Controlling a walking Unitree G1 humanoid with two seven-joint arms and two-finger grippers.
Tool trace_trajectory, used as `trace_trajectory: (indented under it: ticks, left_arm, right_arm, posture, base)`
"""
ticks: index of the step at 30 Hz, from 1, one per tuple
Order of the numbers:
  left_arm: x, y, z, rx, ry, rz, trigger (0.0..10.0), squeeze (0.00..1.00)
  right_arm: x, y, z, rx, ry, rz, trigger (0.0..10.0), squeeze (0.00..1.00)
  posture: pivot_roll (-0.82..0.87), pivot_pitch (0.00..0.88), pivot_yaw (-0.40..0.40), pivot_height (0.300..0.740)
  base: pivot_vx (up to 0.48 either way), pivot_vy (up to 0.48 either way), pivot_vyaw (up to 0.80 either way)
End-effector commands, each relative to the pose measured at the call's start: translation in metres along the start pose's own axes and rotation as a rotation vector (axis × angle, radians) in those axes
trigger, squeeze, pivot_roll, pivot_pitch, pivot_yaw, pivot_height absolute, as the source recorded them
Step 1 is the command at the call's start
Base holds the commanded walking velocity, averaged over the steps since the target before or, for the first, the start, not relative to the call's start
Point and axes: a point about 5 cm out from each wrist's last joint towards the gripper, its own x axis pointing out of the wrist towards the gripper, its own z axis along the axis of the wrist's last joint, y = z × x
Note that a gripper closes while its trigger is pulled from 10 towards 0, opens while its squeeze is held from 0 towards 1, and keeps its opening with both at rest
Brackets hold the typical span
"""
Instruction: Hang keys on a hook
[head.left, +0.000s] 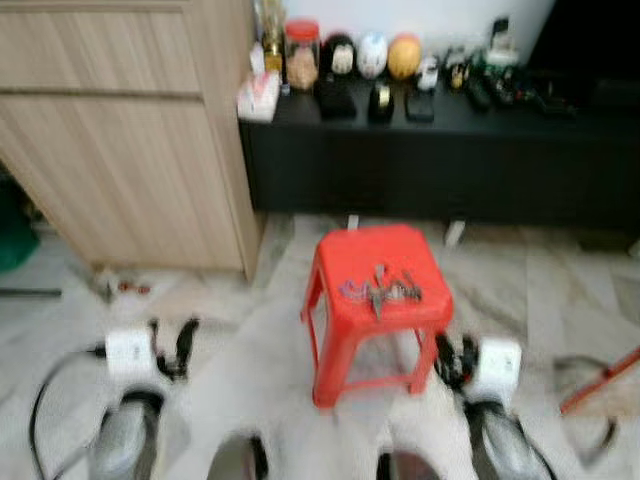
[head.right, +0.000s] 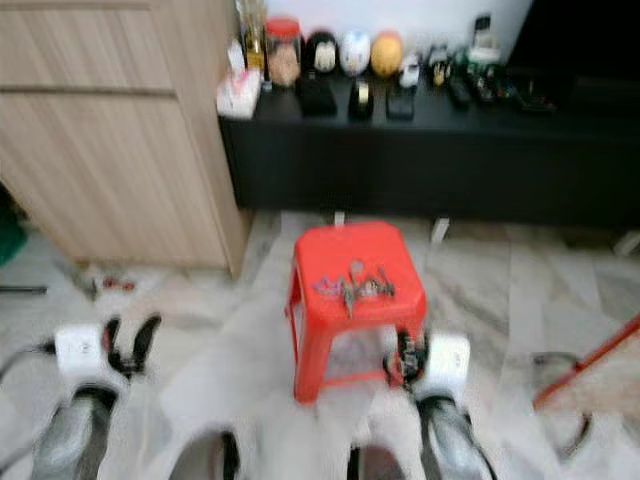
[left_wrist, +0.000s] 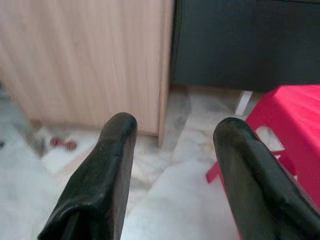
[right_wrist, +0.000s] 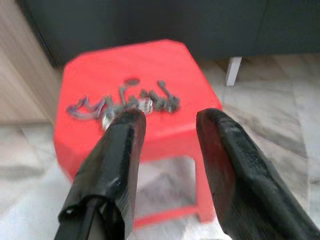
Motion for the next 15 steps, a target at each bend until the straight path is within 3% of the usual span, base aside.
trace_trajectory:
  ticks: [1, 10, 15]
  left_arm:
    - [0.001, -0.009, 0.003, -0.007, -0.002, -0.023, 10.0, 0.0]
    - [-0.004, -0.011, 0.011, -0.005, -0.008, -0.026, 10.0, 0.0]
    - [-0.009, -0.013, 0.021, 0.0, -0.014, -0.028, 10.0, 0.0]
  right_arm:
    - [-0.006, -0.012, -0.006, 0.005, 0.022, -0.044, 10.0, 0.0]
    - [-0.006, -0.011, -0.007, 0.001, 0.026, -0.038, 10.0, 0.0]
    - [-0.006, -0.009, -0.009, 0.004, 0.03, -0.033, 10.0, 0.0]
  posture:
    - [-0.16, 0.118, -0.026, 0.626]
    - [-0.16, 0.124, -0.026, 0.626]
    - [-0.16, 0.124, -0.027, 0.626]
  base:
    - [0.364, 0.0, 0.0]
    - [0.367, 0.0, 0.0]
    - [0.226, 0.0, 0.0]
